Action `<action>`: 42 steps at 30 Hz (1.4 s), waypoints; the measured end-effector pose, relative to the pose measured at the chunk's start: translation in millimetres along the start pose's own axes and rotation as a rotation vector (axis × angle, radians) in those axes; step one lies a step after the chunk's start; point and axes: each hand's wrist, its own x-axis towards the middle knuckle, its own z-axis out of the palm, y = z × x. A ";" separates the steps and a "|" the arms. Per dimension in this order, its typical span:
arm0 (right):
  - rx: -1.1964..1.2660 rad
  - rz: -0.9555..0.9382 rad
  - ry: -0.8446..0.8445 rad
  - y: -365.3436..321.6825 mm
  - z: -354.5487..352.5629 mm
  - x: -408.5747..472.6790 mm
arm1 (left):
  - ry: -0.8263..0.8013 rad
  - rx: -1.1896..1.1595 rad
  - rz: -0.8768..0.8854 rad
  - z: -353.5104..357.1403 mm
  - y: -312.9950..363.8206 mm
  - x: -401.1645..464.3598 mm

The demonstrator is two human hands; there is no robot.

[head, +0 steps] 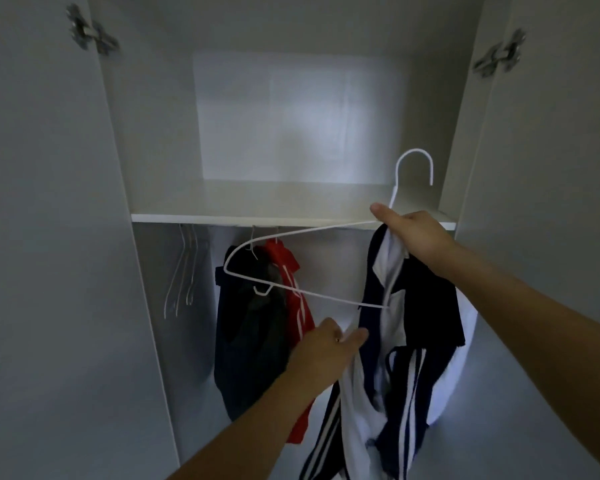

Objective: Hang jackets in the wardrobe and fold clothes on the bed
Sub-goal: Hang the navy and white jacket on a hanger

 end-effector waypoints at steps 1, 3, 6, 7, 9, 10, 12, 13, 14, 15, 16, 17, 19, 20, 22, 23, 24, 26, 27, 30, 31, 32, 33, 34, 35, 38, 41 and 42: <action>0.035 0.012 -0.009 0.8 -0.8 0.9 | -0.113 -0.107 -0.024 10.8 1.5 8.4; 0.064 0.008 -0.033 1.8 -2.9 0.8 | -0.137 -0.303 -0.007 27.1 8.8 23.4; 0.060 -0.012 -0.059 3.6 -10.1 -2.2 | -0.127 -0.552 -0.124 25.8 19.3 44.7; 0.062 -0.022 -0.058 4.9 -13.5 -2.7 | -0.230 -0.536 -0.125 19.9 20.5 49.9; 0.082 -0.042 -0.048 7.6 -20.9 -3.4 | -0.458 -0.431 -0.164 8.6 19.4 56.6; 0.099 -0.047 -0.040 8.8 -24.5 -3.8 | -0.535 -0.385 -0.211 4.4 17.4 57.8; 0.138 -0.056 -0.025 12.4 -31.9 -4.9 | -0.656 -0.409 -0.248 0.7 14.2 59.9; 0.147 -0.060 -0.015 14.4 -35.8 -5.4 | -0.705 -0.433 -0.244 0.2 13.5 60.0; 0.149 -0.060 -0.004 16.2 -40.0 -6.2 | -0.738 -0.450 -0.247 -1.2 13.5 59.6; 0.150 -0.057 0.005 18.0 -44.5 -7.0 | -0.755 -0.454 -0.274 -4.4 15.8 57.3; 0.160 -0.054 0.008 19.8 -49.0 -7.9 | -0.774 -0.460 -0.318 -7.9 18.2 55.5; 0.172 -0.054 0.006 21.8 -53.3 -8.6 | -0.787 -0.469 -0.366 -12.4 20.5 54.4; 0.185 -0.055 -0.002 24.5 -59.8 -10.3 | -0.792 -0.493 -0.420 -23.6 22.7 54.3; 0.187 -0.058 -0.009 25.7 -61.5 -11.1 | -0.775 -0.486 -0.425 -30.9 22.6 54.7; 0.173 -0.069 -0.024 29.8 -63.7 -12.3 | -0.702 -0.469 -0.401 -47.0 20.4 57.0; 0.150 -0.075 -0.030 32.5 -65.3 -12.6 | -0.638 -0.469 -0.385 -57.1 19.4 58.9; 0.110 -0.083 -0.036 35.3 -67.0 -13.1 | -0.559 -0.475 -0.379 -69.1 20.4 60.2; -0.025 -0.106 -0.053 42.6 -67.1 -14.3 | -0.411 -0.492 -0.356 -97.7 25.5 64.5; -0.108 -0.117 -0.054 46.5 -64.4 -15.3 | -0.367 -0.505 -0.333 -112.9 30.3 66.8; -0.287 -0.150 0.004 53.2 -51.5 -14.8 | -0.250 -0.472 -0.273 -152.5 55.5 73.5; -0.310 -0.154 0.038 52.3 -45.3 -14.3 | -0.227 -0.422 -0.260 -162.6 64.5 74.0; -0.333 -0.156 0.068 50.2 -39.8 -13.6 | -0.206 -0.350 -0.254 -170.1 73.2 73.2; -0.360 -0.156 0.092 48.1 -35.3 -12.5 | -0.176 -0.253 -0.246 -174.6 80.0 72.4; -0.384 -0.149 0.114 46.4 -31.9 -11.4 | -0.123 -0.146 -0.225 -176.1 85.3 72.0; -0.403 -0.134 0.136 44.9 -28.7 -10.4 | -0.057 -0.055 -0.190 -174.5 89.4 71.3; -0.386 -0.071 0.176 36.3 -17.0 -7.5 | 0.027 -0.071 -0.064 -151.8 93.7 67.0; -0.311 -0.066 0.114 20.5 -1.5 -3.5 | -0.058 -0.204 0.086 -114.5 92.2 57.2; -0.290 -0.067 0.098 16.3 2.3 -1.8 | -0.108 -0.236 0.139 -101.9 91.0 53.7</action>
